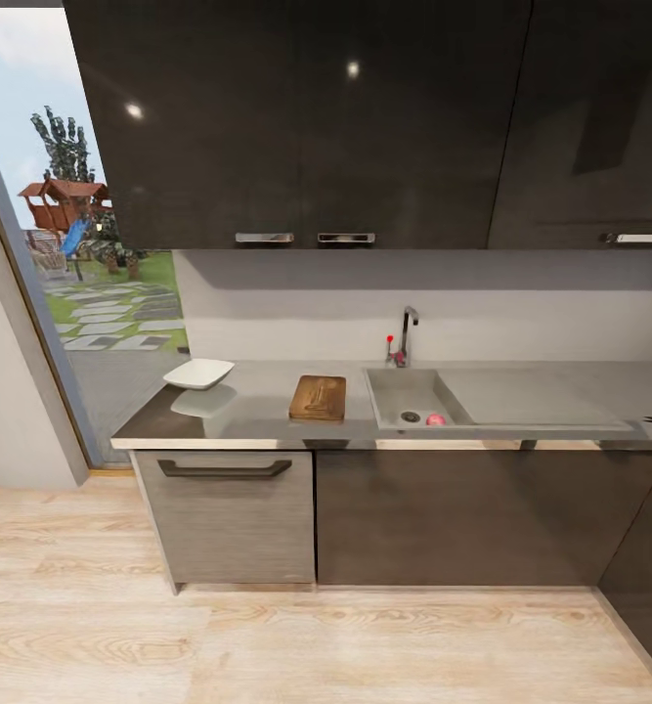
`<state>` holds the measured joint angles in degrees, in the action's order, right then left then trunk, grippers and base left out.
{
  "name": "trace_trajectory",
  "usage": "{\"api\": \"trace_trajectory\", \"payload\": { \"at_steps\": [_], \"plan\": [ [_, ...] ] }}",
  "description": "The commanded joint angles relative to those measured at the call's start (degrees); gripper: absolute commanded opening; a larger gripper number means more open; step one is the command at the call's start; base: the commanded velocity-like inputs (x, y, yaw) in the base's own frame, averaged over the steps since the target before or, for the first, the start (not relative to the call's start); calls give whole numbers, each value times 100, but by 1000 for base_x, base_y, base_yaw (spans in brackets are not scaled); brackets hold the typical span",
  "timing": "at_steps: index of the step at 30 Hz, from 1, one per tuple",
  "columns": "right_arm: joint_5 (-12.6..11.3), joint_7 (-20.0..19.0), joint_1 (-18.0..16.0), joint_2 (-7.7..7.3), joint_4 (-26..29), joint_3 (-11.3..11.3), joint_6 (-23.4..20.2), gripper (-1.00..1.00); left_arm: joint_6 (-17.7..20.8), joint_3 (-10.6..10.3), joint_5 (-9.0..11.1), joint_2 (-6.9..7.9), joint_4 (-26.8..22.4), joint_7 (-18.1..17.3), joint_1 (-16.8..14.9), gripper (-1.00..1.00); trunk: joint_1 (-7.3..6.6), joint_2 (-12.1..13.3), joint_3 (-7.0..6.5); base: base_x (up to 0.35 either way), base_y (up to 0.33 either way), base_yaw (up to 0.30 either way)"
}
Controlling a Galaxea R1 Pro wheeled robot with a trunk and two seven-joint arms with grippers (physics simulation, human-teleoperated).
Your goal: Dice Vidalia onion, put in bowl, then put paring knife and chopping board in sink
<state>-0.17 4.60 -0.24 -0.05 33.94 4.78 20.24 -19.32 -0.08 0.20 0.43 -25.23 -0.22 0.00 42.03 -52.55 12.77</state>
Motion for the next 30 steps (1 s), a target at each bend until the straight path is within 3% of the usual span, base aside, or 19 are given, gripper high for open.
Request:
{"api": "trace_trajectory", "payload": {
  "at_steps": [1,26,30],
  "plan": [
    [-1,14,-2,0,-1,-3,15,100,-10,-1,5,1,-2,-4,0,100,1,-5,6,0,0,0],
    [-1,14,-2,0,-1,-3,15,100,-10,-1,15,1,1,-5,0,100,-548,998,-442,0,0,0],
    [5,14,-2,-1,-1,-3,15,100,-10,-1,9,1,-1,-5,0,100,-548,998,-442,0,0,0]
  ]
}}
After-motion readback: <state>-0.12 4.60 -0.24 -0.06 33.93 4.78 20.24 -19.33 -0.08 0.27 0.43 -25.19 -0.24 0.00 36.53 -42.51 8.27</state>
